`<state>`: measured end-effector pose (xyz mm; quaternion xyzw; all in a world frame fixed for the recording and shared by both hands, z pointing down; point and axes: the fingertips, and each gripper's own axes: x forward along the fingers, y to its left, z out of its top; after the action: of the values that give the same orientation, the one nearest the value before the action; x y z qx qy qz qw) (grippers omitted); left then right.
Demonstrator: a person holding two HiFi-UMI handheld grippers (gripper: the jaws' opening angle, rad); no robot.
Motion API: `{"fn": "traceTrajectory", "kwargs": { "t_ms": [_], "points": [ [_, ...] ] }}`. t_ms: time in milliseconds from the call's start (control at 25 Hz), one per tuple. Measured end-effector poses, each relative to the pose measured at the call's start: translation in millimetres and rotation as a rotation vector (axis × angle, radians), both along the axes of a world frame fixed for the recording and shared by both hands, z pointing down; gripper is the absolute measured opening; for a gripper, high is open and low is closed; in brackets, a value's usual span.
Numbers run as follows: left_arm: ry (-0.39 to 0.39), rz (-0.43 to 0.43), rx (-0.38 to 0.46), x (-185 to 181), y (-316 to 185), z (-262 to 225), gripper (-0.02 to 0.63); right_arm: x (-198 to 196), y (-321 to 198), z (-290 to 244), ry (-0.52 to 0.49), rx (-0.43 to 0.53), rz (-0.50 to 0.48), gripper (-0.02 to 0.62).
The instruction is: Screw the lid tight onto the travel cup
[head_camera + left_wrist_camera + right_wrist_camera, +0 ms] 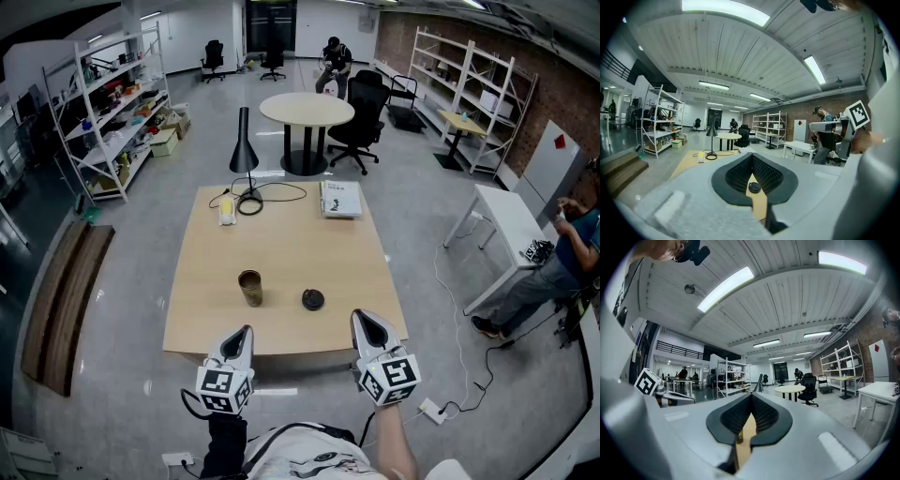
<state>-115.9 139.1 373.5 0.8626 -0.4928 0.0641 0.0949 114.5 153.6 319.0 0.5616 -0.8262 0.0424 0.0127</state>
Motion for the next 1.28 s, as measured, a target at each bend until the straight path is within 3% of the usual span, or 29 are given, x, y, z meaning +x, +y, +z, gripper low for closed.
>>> {"fn": "traceTrajectory", "kwargs": {
  "t_ms": [120, 600, 1000, 1280],
  "points": [
    [0.026, 0.0, 0.019, 1, 1, -1, -0.005, -3, -3, 1, 0.009, 0.001, -0.02, -0.005],
    [0.01, -0.016, -0.006, 8, 3, 5, -0.005, 5, 0, 4, 0.022, 0.001, -0.04, -0.005],
    [0.034, -0.045, 0.021, 13, -7, 11, -0.003, 30, 11, 3, -0.024, 0.046, -0.07, 0.002],
    [0.01, -0.111, -0.046, 14, -3, 42, -0.003, 58, 33, 29, -0.041, -0.037, -0.095, -0.002]
  ]
}}
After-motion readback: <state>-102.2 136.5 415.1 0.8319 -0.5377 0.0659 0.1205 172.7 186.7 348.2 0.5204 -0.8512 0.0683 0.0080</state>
